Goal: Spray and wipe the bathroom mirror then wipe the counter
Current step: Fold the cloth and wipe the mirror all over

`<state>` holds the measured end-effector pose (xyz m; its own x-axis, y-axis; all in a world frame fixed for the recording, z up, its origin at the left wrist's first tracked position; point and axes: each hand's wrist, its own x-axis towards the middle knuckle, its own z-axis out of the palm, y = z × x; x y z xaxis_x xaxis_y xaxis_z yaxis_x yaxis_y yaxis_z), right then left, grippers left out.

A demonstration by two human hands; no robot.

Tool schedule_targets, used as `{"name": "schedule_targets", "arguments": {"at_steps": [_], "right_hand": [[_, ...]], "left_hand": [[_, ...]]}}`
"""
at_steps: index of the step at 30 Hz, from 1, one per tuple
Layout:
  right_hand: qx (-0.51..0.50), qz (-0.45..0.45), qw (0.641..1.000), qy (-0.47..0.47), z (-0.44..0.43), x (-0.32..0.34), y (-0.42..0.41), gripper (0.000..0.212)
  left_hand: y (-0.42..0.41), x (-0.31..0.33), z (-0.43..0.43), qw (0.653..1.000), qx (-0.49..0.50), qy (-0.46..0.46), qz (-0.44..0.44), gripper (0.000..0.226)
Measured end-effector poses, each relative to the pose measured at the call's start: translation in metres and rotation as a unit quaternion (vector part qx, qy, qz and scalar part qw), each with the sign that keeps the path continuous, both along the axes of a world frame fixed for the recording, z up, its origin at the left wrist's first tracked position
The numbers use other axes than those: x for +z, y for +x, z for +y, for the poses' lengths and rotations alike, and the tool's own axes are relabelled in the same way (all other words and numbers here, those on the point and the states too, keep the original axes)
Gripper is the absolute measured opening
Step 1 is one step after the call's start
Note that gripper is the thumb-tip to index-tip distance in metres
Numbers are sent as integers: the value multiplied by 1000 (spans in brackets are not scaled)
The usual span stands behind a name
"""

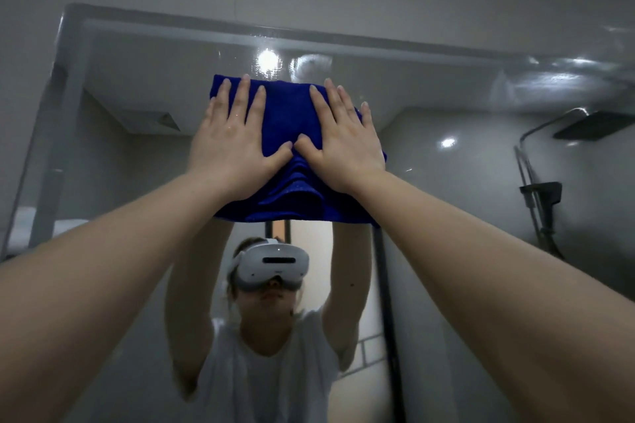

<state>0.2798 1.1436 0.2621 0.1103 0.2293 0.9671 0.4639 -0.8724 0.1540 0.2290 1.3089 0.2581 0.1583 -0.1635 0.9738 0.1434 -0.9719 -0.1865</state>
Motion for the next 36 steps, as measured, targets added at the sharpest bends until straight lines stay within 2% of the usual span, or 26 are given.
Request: {"name": "schedule_targets", "arguments": {"at_steps": [13,19,26,36], "right_hand": [[14,-20,999,28,-10,109,6,67],[8,-15,994,109,3,132,6,63],[26,-16,993,113,4,112,4,63],[22,5,997,74,6,5,-2,67]], "left_hand": [[10,104,-18,999,-9,-35,-35,85],[12,136,-20,999,-6,-28,-46,76],[8,115,-19,999,-9,-18,-28,68],[3,10,-7,1000,-14,-15,-4,72]]}}
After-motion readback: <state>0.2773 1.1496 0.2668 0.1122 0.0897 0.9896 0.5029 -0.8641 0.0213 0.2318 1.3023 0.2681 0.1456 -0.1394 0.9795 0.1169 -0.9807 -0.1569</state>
